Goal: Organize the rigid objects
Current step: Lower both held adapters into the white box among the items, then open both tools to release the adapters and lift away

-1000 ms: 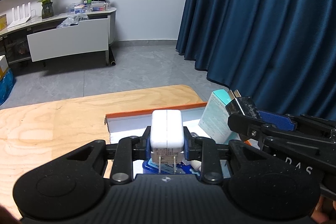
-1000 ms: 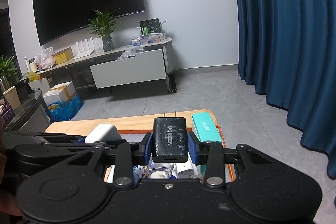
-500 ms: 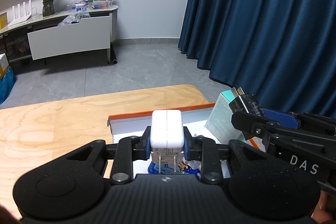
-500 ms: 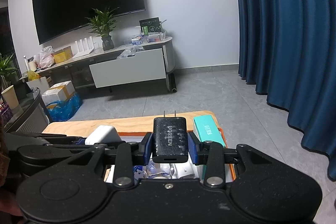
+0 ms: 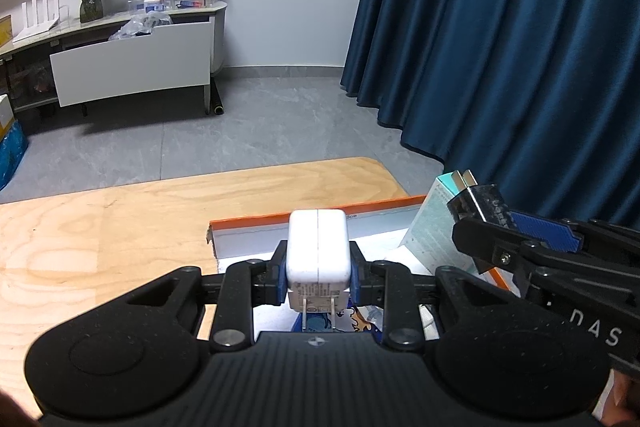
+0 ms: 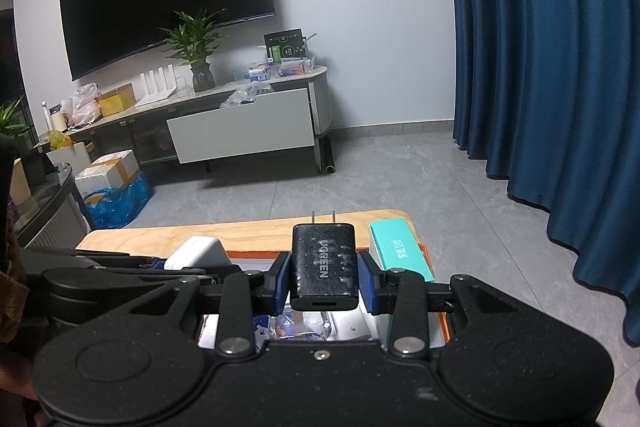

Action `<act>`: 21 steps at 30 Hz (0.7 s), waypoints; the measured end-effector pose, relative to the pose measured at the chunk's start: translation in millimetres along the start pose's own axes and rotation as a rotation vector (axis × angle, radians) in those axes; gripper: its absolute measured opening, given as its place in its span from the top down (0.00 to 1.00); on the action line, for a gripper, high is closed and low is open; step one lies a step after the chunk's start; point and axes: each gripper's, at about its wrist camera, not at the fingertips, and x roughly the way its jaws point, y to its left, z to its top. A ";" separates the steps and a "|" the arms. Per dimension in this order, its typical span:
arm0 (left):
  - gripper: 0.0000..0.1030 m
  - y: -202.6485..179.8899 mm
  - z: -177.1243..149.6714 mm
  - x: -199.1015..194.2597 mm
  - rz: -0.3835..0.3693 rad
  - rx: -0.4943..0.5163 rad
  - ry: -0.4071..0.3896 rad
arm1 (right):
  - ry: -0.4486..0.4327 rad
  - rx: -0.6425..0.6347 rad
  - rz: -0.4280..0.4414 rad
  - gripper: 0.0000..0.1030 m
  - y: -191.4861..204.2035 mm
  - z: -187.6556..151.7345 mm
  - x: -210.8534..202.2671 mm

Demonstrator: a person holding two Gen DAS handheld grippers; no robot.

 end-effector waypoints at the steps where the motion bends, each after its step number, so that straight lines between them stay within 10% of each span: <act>1: 0.72 -0.2 0.3 1.1 -0.001 0.003 0.002 | 0.002 -0.001 -0.002 0.58 0.0 -0.1 0.3; 21: 0.72 -8.0 11.7 22.7 -0.065 0.034 0.026 | -0.054 0.036 -0.045 0.54 -2.7 -2.4 -14.6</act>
